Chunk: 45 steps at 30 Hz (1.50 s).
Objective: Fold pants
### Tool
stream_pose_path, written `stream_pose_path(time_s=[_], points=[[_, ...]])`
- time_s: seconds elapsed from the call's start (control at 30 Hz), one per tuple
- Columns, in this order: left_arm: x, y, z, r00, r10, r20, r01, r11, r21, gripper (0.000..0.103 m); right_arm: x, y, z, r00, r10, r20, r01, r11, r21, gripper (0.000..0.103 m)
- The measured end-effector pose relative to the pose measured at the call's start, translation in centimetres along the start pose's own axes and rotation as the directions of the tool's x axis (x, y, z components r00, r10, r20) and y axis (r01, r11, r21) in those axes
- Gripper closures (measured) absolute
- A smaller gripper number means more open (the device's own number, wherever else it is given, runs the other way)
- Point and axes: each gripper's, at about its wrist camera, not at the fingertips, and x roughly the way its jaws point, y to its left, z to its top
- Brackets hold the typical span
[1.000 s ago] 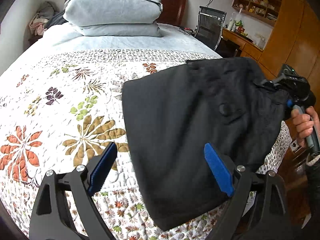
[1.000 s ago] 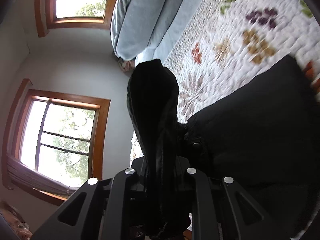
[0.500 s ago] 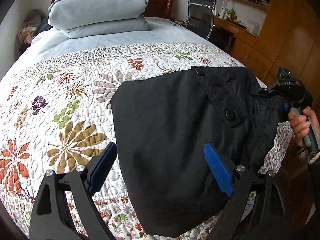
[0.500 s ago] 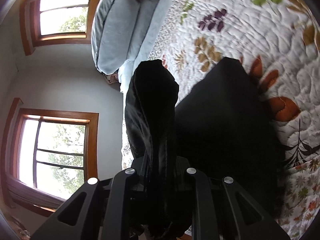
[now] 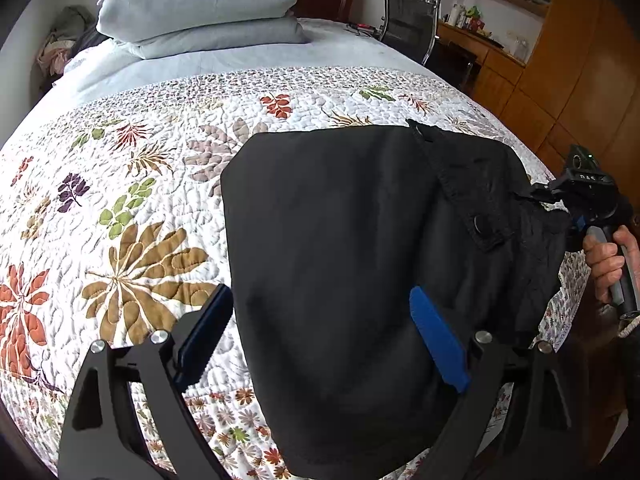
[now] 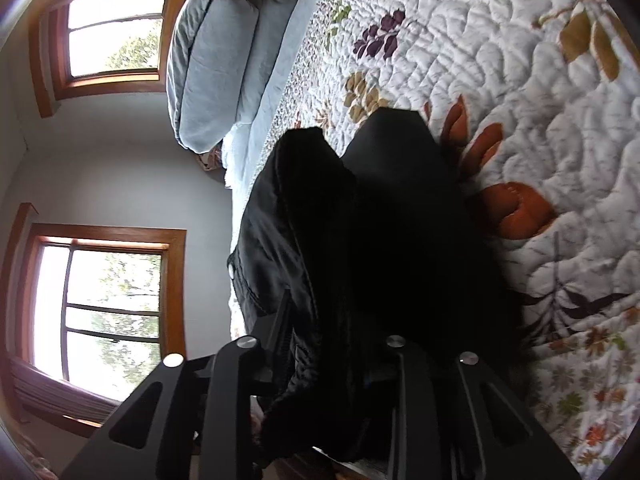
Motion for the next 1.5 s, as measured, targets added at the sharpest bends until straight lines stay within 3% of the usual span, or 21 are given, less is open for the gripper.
stream_pose_path(time_s=[0.23, 0.33, 0.5, 0.6, 0.9, 1.13, 1.2, 1.27, 1.3, 1.4, 1.5], points=[[0.2, 0.4, -0.1, 1.0, 0.003, -0.007, -0.003, 1.0, -0.01, 0.012, -3.7, 0.4, -0.9, 0.993, -0.085, 0.076, 0.089, 0.995, -0.052, 0.071], [-0.1, 0.4, -0.1, 1.0, 0.013, 0.0, -0.013, 1.0, -0.007, 0.012, -5.5, 2.5, -1.8, 0.992, -0.028, 0.124, 0.046, 0.988, -0.148, 0.071], [-1.2, -0.3, 0.0, 0.999, 0.042, 0.034, -0.042, 0.999, 0.008, 0.012, -4.4, 6.3, -3.7, 0.996, 0.058, 0.072, -0.034, 0.954, -0.298, 0.071], [-2.1, -0.8, 0.2, 0.997, 0.049, 0.055, -0.05, 0.999, 0.021, 0.012, -3.2, 7.3, -4.4, 0.998, 0.032, 0.047, -0.014, 0.942, -0.334, 0.071], [-3.6, -1.1, 0.5, 0.994, 0.062, 0.09, -0.065, 0.997, 0.029, 0.012, -2.7, 5.3, -5.2, 0.999, 0.012, 0.046, 0.0, 0.964, -0.264, 0.071], [-4.2, -1.3, 0.6, 0.993, 0.069, 0.096, -0.073, 0.997, 0.036, 0.011, -2.4, 5.5, -5.3, 0.999, 0.013, 0.038, -0.002, 0.961, -0.275, 0.071], [-4.2, -1.2, 0.7, 0.993, 0.07, 0.093, -0.073, 0.997, 0.037, 0.011, -2.5, 6.1, -4.9, 0.999, 0.008, 0.044, 0.005, 0.957, -0.29, 0.065], [-4.2, -1.0, 0.7, 0.994, 0.068, 0.082, -0.071, 0.997, 0.029, 0.011, -3.0, 6.5, -4.6, 0.998, 0.005, 0.059, 0.013, 0.954, -0.3, 0.04], [-4.3, -0.8, 0.7, 0.994, 0.074, 0.076, -0.077, 0.997, 0.027, 0.01, -3.5, 6.9, -4.5, 0.997, 0.0, 0.072, 0.022, 0.951, -0.309, 0.033], [-4.2, -0.5, 0.8, 0.994, 0.092, 0.061, -0.094, 0.995, 0.033, 0.009, -4.9, 7.6, -4.0, 0.995, -0.031, 0.096, 0.061, 0.944, -0.325, 0.022], [-4.3, -0.5, 0.8, 0.993, 0.109, 0.055, -0.111, 0.993, 0.042, 0.008, -5.8, 7.9, -3.4, 0.991, -0.082, 0.102, 0.112, 0.936, -0.333, 0.019]])
